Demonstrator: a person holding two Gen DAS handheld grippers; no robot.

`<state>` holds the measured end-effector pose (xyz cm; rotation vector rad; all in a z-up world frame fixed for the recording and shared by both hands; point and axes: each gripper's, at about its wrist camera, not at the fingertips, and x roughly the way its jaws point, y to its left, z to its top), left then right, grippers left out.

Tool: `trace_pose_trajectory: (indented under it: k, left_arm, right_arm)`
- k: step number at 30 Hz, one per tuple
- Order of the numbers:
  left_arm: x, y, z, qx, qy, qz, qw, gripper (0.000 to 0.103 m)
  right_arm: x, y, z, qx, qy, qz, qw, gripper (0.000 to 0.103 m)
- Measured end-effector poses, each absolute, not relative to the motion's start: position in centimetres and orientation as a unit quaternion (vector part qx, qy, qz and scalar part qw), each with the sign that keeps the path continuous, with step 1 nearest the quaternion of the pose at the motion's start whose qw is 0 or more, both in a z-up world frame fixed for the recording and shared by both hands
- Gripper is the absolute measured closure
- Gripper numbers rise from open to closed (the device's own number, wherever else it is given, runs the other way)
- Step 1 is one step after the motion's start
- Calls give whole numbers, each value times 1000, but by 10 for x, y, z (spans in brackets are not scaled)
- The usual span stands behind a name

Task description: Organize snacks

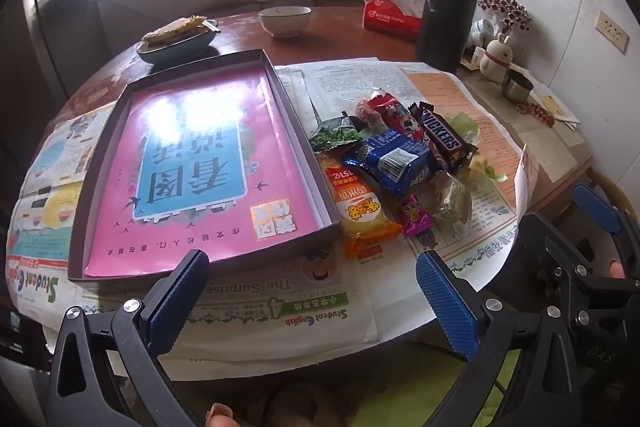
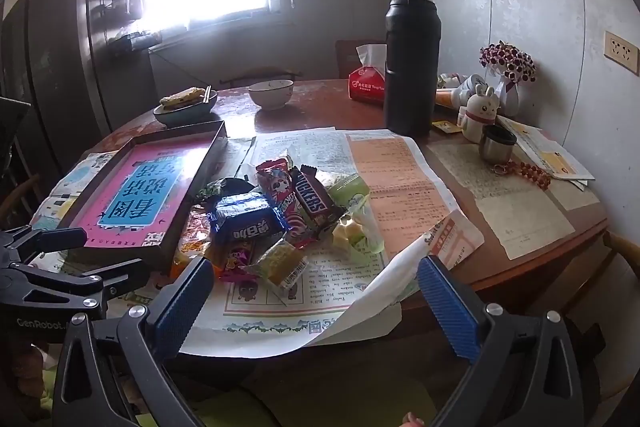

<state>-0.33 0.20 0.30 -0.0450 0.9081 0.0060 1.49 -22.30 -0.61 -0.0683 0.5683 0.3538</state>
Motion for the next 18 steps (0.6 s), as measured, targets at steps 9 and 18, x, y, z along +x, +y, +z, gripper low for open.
trace_pose_trajectory:
  k: [9,18]
  left_arm:
    - [-4,-1,3,-16,436,4,900,0]
    - [-3,-2,4,-15,435,3,900,0]
  right_arm:
    - [17,-225,-8,-34,282,168,944,0]
    - [16,-226,-8,-33,284,169,943,0]
